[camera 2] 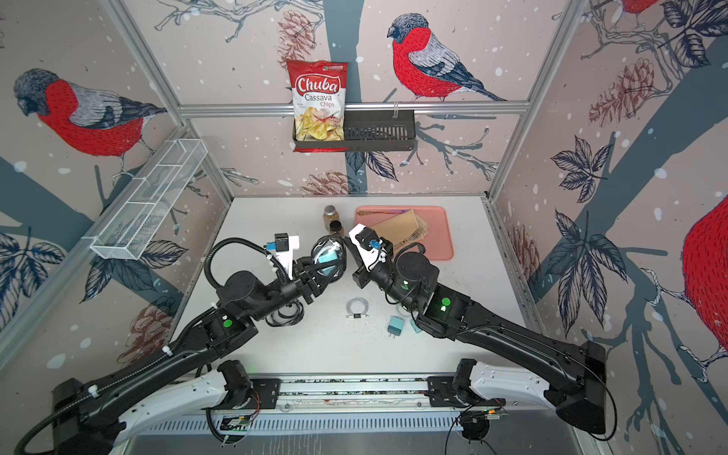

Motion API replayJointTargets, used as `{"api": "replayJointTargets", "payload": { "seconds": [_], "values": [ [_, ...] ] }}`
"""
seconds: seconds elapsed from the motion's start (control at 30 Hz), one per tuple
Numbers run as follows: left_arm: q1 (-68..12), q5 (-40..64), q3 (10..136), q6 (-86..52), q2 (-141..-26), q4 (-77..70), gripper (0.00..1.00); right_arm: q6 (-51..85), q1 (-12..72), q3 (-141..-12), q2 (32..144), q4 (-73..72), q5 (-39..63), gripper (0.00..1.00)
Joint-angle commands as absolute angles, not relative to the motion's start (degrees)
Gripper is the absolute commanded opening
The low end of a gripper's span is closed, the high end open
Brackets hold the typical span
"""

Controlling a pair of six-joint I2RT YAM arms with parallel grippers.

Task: Pack away charging kits
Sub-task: Zip the zipper on the storage bag.

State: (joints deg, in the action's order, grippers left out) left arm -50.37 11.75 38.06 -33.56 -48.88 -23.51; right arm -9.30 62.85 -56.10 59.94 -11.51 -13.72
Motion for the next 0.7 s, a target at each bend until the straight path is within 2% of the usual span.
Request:
{"api": "replayJointTargets", "payload": {
  "seconds": [0.0,0.13,0.2,0.27,0.37,0.67],
  "values": [
    [-50.6,18.2,37.5,-31.8,-48.5,-13.1,0.13,-6.6,62.8,-56.0,58.4,-27.5,-19.8,0.0],
    [-50.6,18.3,36.8,-31.5,-47.4,-15.8,0.46,-6.1,65.3,-54.5,57.9,-29.6,-20.5,0.0],
    [-50.6,18.2,35.7,-31.5,-46.3,-19.1,0.68,-7.2,67.9,-54.0,58.1,-31.0,-22.2,0.0],
    [-50.6,17.7,34.0,-31.6,-44.8,-22.8,0.81,-8.2,70.5,-53.5,58.3,-33.0,-24.1,0.0],
    [-50.6,15.8,32.1,-31.4,-42.6,-28.2,0.89,-8.9,74.1,-52.9,58.6,-36.1,-27.2,0.0],
    [-50.6,11.3,26.8,-33.0,-38.6,-42.2,0.96,-8.5,79.1,-53.6,61.2,-41.5,-29.4,0.0]
  ]
}}
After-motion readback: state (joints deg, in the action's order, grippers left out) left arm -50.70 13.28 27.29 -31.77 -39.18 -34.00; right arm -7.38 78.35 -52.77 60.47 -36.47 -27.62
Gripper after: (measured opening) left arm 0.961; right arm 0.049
